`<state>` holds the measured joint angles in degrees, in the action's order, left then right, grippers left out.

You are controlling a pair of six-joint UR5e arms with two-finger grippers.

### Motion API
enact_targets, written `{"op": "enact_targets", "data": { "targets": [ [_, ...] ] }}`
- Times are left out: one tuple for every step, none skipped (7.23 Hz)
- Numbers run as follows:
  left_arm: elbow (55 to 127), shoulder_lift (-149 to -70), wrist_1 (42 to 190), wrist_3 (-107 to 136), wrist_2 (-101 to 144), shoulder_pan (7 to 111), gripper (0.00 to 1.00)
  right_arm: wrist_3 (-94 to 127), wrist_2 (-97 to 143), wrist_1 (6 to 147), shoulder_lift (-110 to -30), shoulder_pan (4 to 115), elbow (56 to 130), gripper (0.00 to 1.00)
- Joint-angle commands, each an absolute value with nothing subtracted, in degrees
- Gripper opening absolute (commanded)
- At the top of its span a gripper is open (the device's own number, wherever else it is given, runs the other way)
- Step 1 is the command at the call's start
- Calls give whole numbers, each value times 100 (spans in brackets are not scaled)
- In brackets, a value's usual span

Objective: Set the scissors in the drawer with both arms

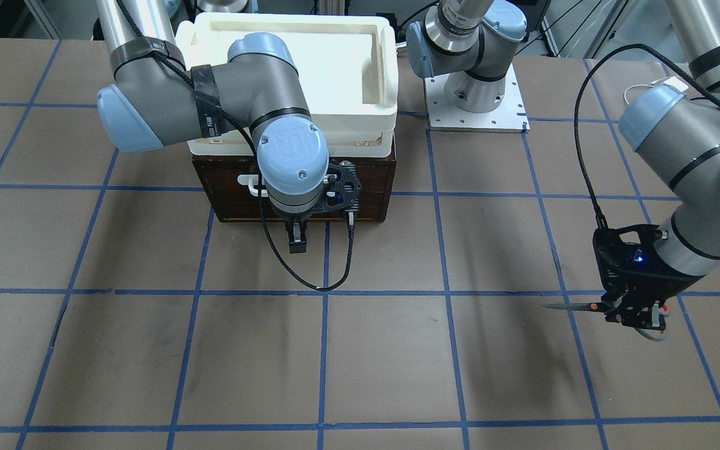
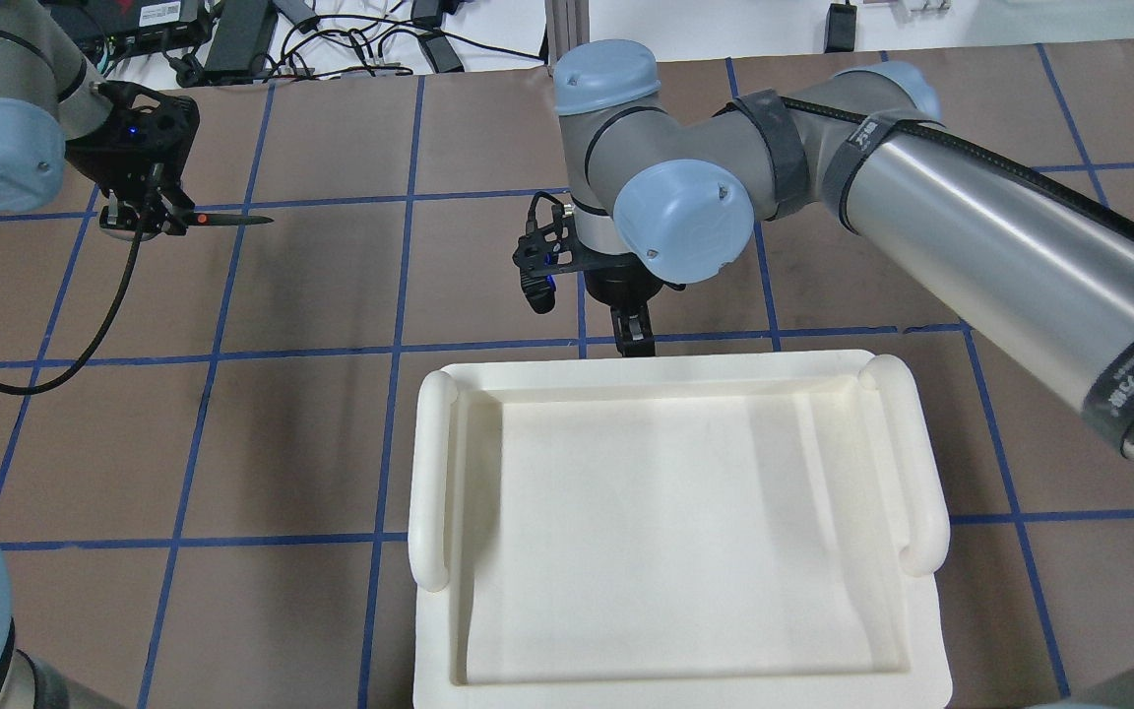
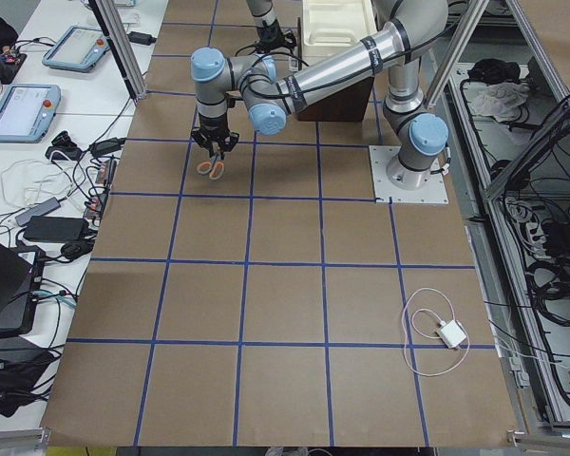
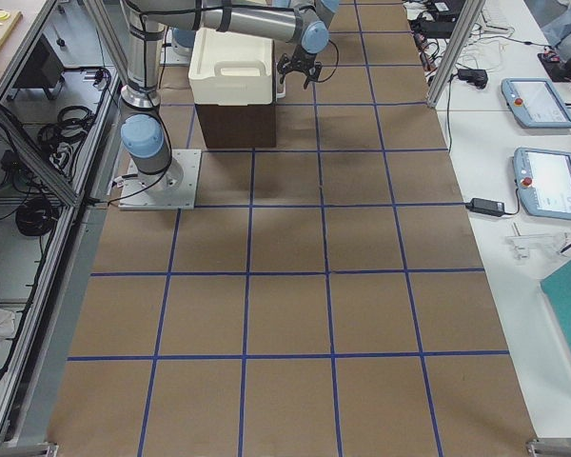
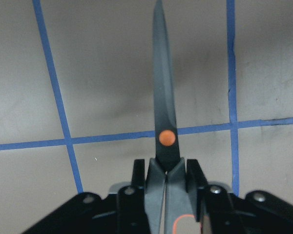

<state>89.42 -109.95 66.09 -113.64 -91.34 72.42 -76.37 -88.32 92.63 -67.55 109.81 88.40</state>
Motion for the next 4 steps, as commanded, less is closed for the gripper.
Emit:
{"op": "enact_targets", "data": {
  "targets": [
    [8956,-11013,6601,-11364,-9123,7233,0,-7638,-8842,9308,-6724,10960,8824,100],
    [8965,-10995,6601,-11364,-9123,7233,0,-7629,-8833,9299,-6724,10969,8824,100],
    [8974,-11004,6601,-11364,-9132,7233,0,-7629,-8842,9290,-6732,10960,8824,100],
    [8965,-11013,6592,-11364,-9132,7233,0,-7638,-8842,9325,-6732,10960,8824,100]
  ]
}}
